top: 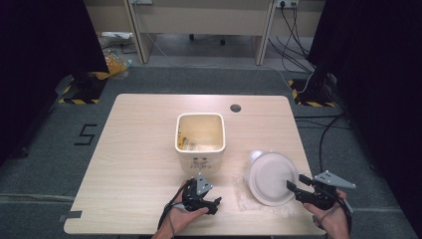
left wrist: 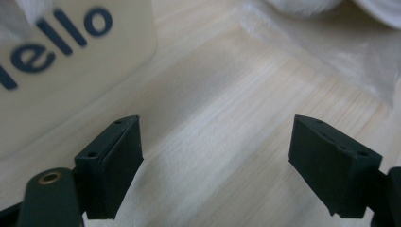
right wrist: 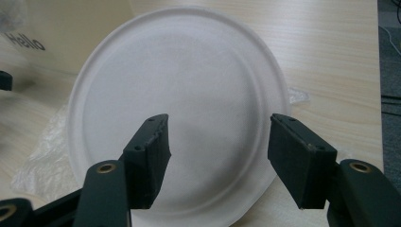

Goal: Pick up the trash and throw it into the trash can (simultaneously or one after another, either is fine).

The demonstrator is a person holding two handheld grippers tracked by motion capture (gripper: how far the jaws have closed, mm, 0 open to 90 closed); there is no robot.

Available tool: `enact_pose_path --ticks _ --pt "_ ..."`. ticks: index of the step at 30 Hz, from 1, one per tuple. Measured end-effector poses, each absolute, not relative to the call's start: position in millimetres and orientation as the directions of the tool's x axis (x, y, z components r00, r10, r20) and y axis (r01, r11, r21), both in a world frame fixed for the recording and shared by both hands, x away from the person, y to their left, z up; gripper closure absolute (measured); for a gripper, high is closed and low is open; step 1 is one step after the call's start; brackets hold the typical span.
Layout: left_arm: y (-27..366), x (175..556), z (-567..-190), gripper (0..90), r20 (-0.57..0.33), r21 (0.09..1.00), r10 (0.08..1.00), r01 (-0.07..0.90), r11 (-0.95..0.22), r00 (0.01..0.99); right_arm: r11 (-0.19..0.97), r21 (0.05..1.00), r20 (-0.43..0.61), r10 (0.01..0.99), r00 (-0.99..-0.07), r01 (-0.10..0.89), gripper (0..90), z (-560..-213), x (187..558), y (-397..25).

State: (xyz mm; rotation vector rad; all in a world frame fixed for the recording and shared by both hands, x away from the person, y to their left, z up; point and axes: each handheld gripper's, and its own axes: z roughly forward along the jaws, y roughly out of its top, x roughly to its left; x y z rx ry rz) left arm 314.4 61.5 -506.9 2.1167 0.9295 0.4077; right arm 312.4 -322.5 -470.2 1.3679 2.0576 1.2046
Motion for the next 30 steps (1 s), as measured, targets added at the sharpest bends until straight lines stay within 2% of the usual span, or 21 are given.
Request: enact_pose_path --ticks 10,11,19,26,30 --pt "6 322 -479 15.9 -0.03 0.795 0.669 0.424 -0.435 0.743 0.167 0.826 0.12 0.881 -0.457 0.539 38.2 -458 338 -320" --pt "-8 327 -477 15.9 -0.037 0.789 0.654 0.424 -0.445 0.756 0.165 0.824 0.122 0.883 -0.454 0.542 38.1 -457 340 -320" --pt "-39 347 -475 16.0 -0.087 0.784 0.652 0.456 -0.421 0.753 0.163 0.818 0.129 0.883 -0.451 0.552 37.7 -459 346 -320" --pt "-50 358 -488 16.6 -0.058 0.769 0.679 0.467 -0.437 0.732 0.151 0.819 0.134 0.888 -0.44 0.554 37.4 -458 345 -325" --pt "-41 359 -494 16.3 -0.079 0.765 0.695 0.49 -0.417 0.715 0.137 0.824 0.139 0.892 -0.431 0.549 36.7 -456 344 -332"
